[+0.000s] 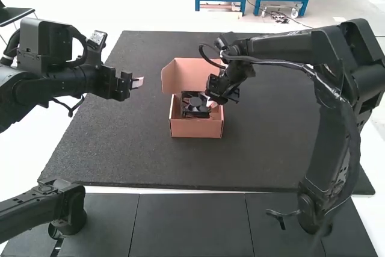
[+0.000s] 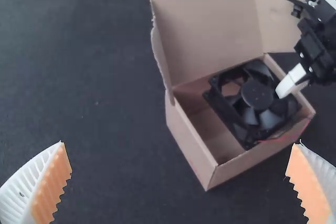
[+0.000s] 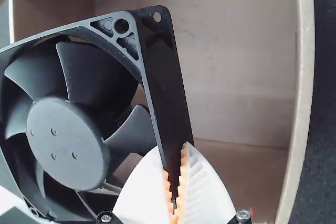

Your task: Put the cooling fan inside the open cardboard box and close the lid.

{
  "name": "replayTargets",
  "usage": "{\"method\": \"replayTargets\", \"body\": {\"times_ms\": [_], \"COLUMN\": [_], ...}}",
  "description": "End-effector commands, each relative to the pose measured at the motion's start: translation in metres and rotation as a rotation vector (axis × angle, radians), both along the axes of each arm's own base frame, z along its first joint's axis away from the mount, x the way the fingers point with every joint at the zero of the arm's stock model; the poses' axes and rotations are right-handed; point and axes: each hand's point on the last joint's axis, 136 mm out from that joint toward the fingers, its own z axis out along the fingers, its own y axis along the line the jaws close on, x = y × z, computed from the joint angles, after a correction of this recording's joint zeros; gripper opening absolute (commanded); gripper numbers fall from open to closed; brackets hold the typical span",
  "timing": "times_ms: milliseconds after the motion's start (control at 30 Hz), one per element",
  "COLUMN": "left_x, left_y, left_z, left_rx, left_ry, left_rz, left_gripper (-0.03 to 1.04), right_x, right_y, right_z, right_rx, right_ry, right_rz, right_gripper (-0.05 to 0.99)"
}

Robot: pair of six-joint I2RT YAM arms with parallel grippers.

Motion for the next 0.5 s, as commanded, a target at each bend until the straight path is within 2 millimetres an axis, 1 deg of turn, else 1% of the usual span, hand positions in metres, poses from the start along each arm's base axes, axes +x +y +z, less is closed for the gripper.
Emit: {"method": "replayTargets", "body": {"times_ms": [0, 300, 467], "left_x": [0.0, -0.001, -0.001], "left_y": [0.004, 0.004, 0.004], "left_z": [0.002, 0.004, 0.004], "left_rx": [-0.01, -0.012, -0.012], "left_ry": [-0.009, -0.013, -0.014], "left_rz": [0.02, 0.02, 0.02], "left_gripper": [0.97, 0.97, 0.97], "right_x": [0.01, 0.018, 0.023], "right_y": [-0.002, -0.002, -0.007], "right_z": [0.0, -0.01, -0.016], "right_rx": [-0.003, -0.014, -0.038], "right_ry": [-0.026, -0.039, -0.049], "right_rz": [-0.006, -0.012, -0.009], "right_gripper": [-0.02, -0.02, -0.02]}}
